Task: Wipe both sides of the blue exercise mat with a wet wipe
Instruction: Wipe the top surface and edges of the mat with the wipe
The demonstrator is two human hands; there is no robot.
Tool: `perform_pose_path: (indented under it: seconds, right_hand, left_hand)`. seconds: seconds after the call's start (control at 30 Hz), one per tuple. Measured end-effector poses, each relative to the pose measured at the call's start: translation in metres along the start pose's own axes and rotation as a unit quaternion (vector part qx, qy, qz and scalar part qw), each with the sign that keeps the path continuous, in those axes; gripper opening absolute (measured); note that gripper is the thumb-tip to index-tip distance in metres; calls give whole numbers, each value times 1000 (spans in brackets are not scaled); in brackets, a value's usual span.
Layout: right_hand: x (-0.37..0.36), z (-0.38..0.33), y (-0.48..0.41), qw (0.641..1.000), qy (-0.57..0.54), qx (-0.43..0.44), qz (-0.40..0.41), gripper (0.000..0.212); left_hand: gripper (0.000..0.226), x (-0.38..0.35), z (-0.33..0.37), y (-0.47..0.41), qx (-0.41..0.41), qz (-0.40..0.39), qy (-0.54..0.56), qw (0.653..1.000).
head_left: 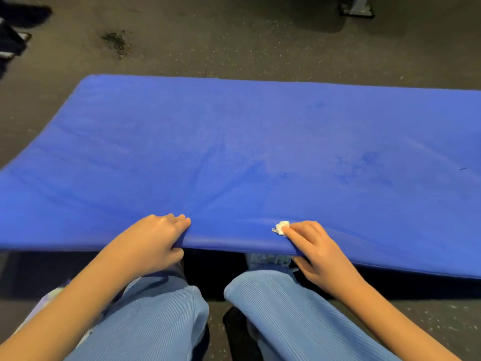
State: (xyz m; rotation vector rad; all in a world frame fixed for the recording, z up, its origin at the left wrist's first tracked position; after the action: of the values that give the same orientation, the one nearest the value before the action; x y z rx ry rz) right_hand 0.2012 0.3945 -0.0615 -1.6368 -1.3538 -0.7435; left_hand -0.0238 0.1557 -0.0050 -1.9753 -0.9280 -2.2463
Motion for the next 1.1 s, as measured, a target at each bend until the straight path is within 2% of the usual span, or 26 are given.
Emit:
perform_pose_path:
  seconds: [0.1,0.2,0.3,0.37,0.43,0.5,0.63,0.7,0.8,0.87,0.93,1.03,1.1]
  right_hand:
    - [-4,-9,-16,999,-17,21,-33,53]
    - [-7,-17,-31,996,-33,40,-66,53]
    - [-9,-28,-46,993,-52,50,-96,46]
    - [-13,-34,-52,989,-64,59,-120,45]
    - [-19,-39,-54,983,-74,54,-161,50]
    - [-23,-41,-53,975,-100,30,-194,53]
    - [-21,-40,-51,980,-91,20,-175,28]
    - [-25,-35,-52,984,-61,25,-168,25]
    - [-35,-28,-61,987,-55,-69,-137,15]
    - [-40,-36,-67,978,-97,-122,-136,17]
    - [-40,-55,-71,966,-153,-96,-182,25]
    - [-28,-69,-73,941,-191,-43,-277,25]
    - [-23,-57,-75,939,-187,-45,-285,17]
  left_hand:
    - [43,-3,-14,15,47,16,37,998]
    - [62,-9,-30,28,82,19,61,995]
    - [71,-17,-45,43,116,25,81,990]
    - [70,-17,-48,52,139,22,96,985]
    - [57,-17,-45,57,166,8,109,980]
    - [55,-25,-42,55,162,-42,86,982]
    - [64,-49,-44,53,147,-91,109,979]
    - [68,-51,-53,52,155,-120,143,970]
    - [67,-42,-67,35,151,-161,190,957]
    - [50,-38,-66,12,151,-116,228,955]
    - [40,-44,-55,-14,139,-25,269,953]
    - [66,-64,-30,-35,130,30,257,957]
    - [83,-79,-21,-35,139,61,234,960]
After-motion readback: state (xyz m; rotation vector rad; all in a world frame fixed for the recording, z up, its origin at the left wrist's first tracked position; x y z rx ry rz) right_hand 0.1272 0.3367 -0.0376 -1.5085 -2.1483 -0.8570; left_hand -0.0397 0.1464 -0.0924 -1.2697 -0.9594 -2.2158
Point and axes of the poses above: each hand's wrist, its own y-axis away from the middle knuckle, its own x-axis out of the back of the hand, z = x × y, the point moved 1 cm from there along -y, towards the middle knuckle, and after that the axes turned 2 degrees about x, right-handed, at the moved point
